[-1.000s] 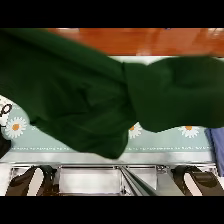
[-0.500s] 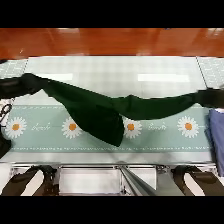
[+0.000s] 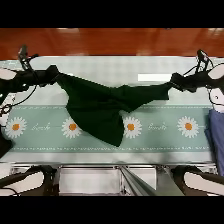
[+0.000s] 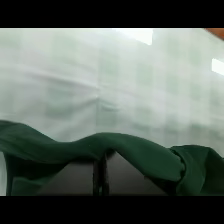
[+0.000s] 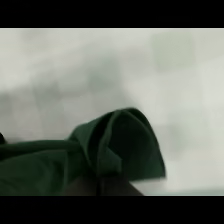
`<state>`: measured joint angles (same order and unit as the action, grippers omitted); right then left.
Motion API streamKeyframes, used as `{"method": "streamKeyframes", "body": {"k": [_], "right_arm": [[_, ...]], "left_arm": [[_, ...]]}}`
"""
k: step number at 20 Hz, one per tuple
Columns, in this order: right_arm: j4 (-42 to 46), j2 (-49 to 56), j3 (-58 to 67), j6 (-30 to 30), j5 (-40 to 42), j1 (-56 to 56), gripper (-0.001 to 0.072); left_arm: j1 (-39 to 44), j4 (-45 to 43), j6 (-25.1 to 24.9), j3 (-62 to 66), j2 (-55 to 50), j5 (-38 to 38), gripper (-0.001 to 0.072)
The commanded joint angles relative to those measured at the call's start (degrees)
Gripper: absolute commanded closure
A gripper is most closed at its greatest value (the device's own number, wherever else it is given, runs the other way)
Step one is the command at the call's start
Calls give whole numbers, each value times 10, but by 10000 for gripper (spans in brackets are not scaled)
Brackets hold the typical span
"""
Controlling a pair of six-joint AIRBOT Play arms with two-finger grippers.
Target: Fold the shirts.
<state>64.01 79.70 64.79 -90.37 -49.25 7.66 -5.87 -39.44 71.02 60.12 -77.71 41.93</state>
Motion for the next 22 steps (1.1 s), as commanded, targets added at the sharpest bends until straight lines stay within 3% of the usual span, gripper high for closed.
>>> {"method": "streamKeyframes", "body": {"k": [1,2,3,4,10,13,17,20,22], "right_arm": [[-163,88,40,69,46,19,690],[-179,98,43,74,50,19,625],[-181,101,45,75,55,20,417],[-181,101,46,88,59,23,292],[-173,96,98,114,-149,140,296],[-112,85,82,127,-234,179,299],[-109,28,-23,163,-206,185,301],[-155,0,-98,208,-198,178,301],[-158,-3,-121,206,-177,178,301]], "left_arm": [[9,5,0,36,-61,3,684],[12,4,2,36,-64,3,598],[12,4,2,36,-64,4,352],[10,1,1,38,-64,13,202],[-98,-40,8,72,-45,244,202],[-135,-44,5,3,8,265,203],[-139,-46,6,-142,87,262,203],[-109,-47,6,-209,98,283,203],[-76,-47,8,-240,97,269,203]]}}
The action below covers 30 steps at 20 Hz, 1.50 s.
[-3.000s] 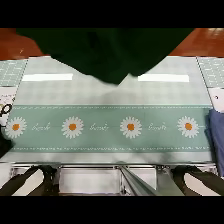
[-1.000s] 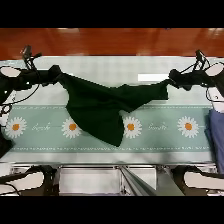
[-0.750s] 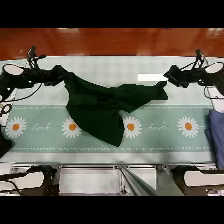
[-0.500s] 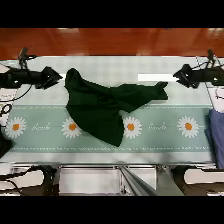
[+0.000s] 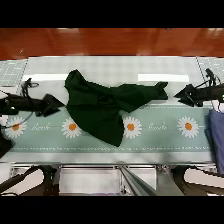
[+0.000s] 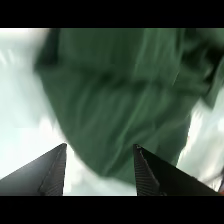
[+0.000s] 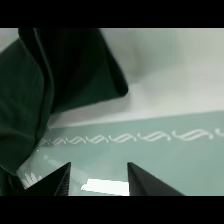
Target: Fold the shirts.
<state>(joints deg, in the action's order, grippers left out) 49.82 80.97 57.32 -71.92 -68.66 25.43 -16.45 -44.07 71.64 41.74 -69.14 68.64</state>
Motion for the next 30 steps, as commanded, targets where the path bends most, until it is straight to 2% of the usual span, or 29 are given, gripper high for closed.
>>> {"method": "streamKeyframes", "body": {"k": [1,6,11,14,17,21,24,27,30], "right_arm": [[-12,-16,-48,17,30,0,302],[-21,-16,-48,20,49,0,302],[-20,-16,-48,23,63,0,302],[-20,-16,-48,24,66,0,302],[-16,-16,-48,25,65,0,301],[-12,-16,-48,29,59,1,302],[-12,-16,-48,37,60,1,302],[-12,-15,-48,40,75,0,302],[-14,-10,-48,40,79,0,302]], "left_arm": [[45,-1,5,-66,10,-6,203],[119,-1,75,-75,6,-61,203],[224,1,125,-75,-22,-142,203],[255,21,127,-73,-50,-156,203],[249,26,123,-69,-54,-141,203],[199,23,61,-52,-24,-77,203],[183,-26,85,-78,21,-64,203],[195,4,90,-102,20,-69,203],[229,11,107,-111,-4,-113,203]]}}
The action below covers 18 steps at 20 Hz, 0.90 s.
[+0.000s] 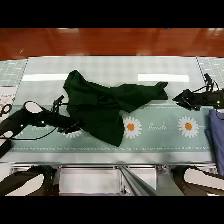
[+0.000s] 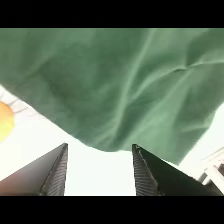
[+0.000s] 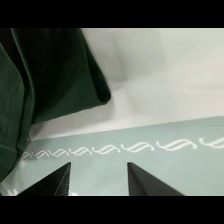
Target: Fold the shirts.
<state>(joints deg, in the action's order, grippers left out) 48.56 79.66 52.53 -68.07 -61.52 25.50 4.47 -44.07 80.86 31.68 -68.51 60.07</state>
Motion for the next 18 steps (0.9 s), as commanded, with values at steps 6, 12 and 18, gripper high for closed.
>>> {"method": "streamKeyframes", "body": {"k": [6,12,18], "right_arm": [[-28,33,0,2,24,0,302],[-77,102,39,2,42,-10,302],[-76,184,116,-9,31,-74,307]], "left_arm": [[46,132,12,-5,-41,-158,220],[46,133,-52,29,-47,-128,687],[46,133,-52,32,-47,-127,687]]}}
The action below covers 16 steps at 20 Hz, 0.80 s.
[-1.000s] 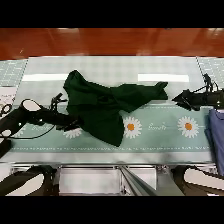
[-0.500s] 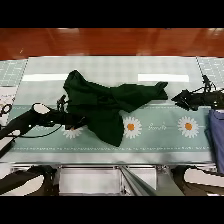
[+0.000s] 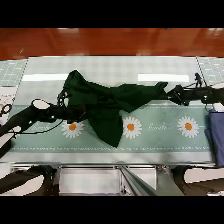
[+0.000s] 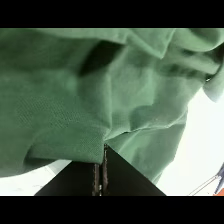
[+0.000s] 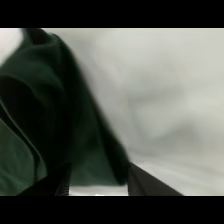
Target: Fold the shirts.
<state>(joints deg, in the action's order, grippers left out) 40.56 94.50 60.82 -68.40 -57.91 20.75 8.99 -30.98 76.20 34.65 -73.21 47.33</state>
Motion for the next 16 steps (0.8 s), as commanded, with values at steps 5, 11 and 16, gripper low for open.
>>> {"method": "streamKeyframes", "body": {"k": [5,11,16], "right_arm": [[9,45,65,-9,-24,-43,691],[37,-53,189,-14,-107,-4,693],[103,-183,364,-56,-112,-3,693]], "left_arm": [[-8,1,-6,7,6,5,687],[-110,2,-20,125,81,69,687],[-170,3,-37,319,213,69,687]]}}
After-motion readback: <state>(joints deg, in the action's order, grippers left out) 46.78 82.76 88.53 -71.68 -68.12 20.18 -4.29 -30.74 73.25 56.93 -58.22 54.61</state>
